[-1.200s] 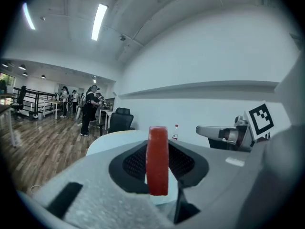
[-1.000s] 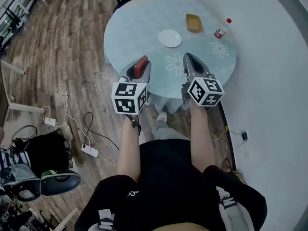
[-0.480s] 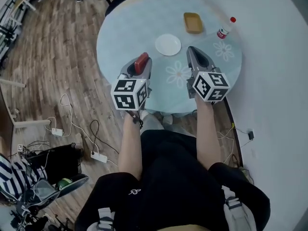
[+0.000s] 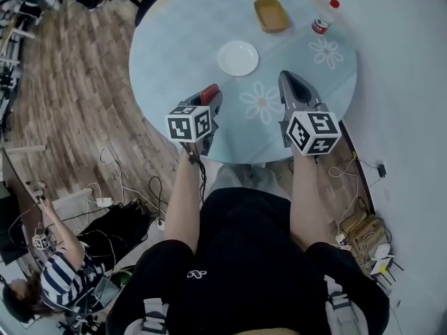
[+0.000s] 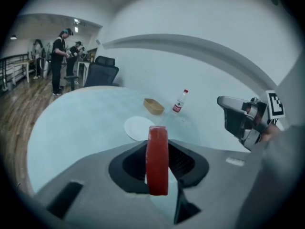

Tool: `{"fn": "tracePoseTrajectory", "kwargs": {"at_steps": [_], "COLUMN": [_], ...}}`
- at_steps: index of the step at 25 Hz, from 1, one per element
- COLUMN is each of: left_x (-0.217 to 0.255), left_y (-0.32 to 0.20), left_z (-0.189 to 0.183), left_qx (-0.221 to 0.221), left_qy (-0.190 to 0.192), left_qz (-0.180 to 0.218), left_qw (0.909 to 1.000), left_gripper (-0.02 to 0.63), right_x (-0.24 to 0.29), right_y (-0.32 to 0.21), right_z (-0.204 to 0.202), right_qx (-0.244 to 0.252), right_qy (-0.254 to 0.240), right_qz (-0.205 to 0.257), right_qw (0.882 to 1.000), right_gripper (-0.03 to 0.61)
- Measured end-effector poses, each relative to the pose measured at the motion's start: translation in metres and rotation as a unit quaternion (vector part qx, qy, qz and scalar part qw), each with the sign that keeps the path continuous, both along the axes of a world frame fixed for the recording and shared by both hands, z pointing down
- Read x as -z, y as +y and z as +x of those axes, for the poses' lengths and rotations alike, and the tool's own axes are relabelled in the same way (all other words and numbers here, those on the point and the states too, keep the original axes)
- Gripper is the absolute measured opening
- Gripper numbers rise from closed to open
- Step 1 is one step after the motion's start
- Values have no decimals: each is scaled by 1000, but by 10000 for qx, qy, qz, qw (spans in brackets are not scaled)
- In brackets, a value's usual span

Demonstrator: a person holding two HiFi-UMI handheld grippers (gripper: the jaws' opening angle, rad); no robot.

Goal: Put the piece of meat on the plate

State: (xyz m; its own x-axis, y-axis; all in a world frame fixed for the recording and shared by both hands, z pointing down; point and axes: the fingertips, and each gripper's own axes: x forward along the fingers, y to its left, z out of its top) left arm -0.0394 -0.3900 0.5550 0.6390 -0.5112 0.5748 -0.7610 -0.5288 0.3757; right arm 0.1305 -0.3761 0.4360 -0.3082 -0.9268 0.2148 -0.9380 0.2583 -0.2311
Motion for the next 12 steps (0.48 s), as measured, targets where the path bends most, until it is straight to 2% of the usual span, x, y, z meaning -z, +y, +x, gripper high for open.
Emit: {"fn": "tracePoseTrajectory", "kwargs": {"at_steps": [3, 6, 12], "left_x": [-27, -44, -95], "left_y": [-26, -59, -107], "left_z": [39, 68, 83], "left_qx": [-631, -733, -1027], "left_qy": [367, 774, 261], "left_qz": [-470, -962, -1458], "left_qw": [9962, 9896, 9836], "left_gripper": [95, 95, 95], "right_x": [-17, -30, -45], "right_y": [5, 14, 40], "right_z": [18, 29, 48], "right_qx": [-386, -596, -1034], "right_qy": [-4, -16, 139], "right_qz": [-162, -359, -650], "right_qw": [9991, 9976, 9924], "right_gripper": [11, 11, 11]}}
